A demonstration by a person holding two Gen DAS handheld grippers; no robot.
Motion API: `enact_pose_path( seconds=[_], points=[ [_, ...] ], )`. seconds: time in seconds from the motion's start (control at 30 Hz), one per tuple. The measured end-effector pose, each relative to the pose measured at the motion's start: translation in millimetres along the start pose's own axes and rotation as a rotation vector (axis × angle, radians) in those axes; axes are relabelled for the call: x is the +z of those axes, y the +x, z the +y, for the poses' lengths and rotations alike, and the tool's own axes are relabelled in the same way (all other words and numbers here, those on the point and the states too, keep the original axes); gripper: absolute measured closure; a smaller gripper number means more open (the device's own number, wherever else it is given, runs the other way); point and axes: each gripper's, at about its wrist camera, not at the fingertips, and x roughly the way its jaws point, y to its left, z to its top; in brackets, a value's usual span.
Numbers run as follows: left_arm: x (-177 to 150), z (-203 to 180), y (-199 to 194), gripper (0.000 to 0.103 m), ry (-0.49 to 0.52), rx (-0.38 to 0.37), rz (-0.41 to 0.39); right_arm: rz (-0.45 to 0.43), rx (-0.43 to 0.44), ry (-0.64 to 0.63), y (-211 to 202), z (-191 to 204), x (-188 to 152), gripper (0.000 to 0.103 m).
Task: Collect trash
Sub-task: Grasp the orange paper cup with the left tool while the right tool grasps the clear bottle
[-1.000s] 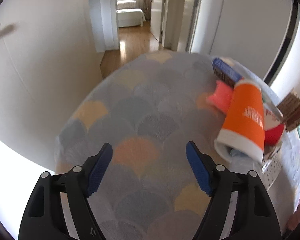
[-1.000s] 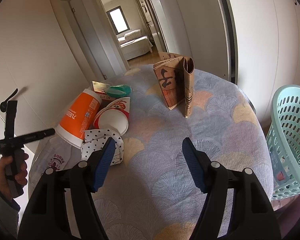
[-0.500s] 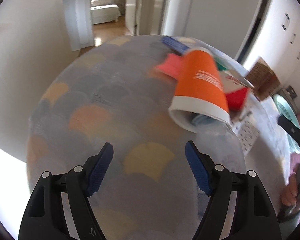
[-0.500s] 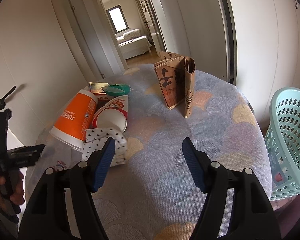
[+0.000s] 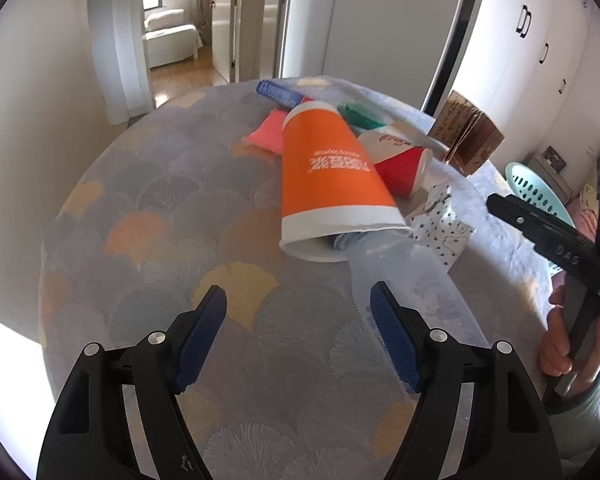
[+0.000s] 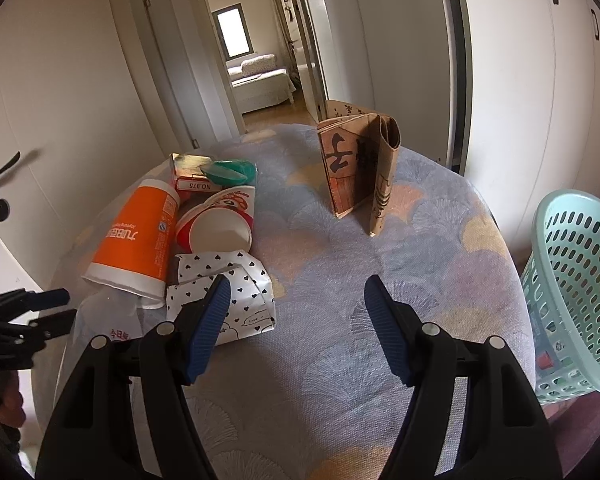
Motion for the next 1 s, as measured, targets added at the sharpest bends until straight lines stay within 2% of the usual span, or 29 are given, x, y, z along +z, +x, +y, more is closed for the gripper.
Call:
enact_pose_path(
  seconds=[0.47, 0.77, 1.0],
  points=[
    [2.6, 17.9, -3.9, 0.028, -0.017, -0.015, -0.059, 0.003, -0.052, -0.033, 3.1, 7.2, -1.1, 0.036],
    [13.4, 32.9, -10.0, 0.022, -0.031, -0.046, -0.110, -0.032, -0.010, -0.040, -5.4, 5.9, -2.2, 0.034],
    [33.7, 25.1, 0.5, 0.019, 0.040, -0.050, -0.134, -0.025, -0.023, -0.069, -3.5, 12.5, -2.2, 0.034]
  ],
)
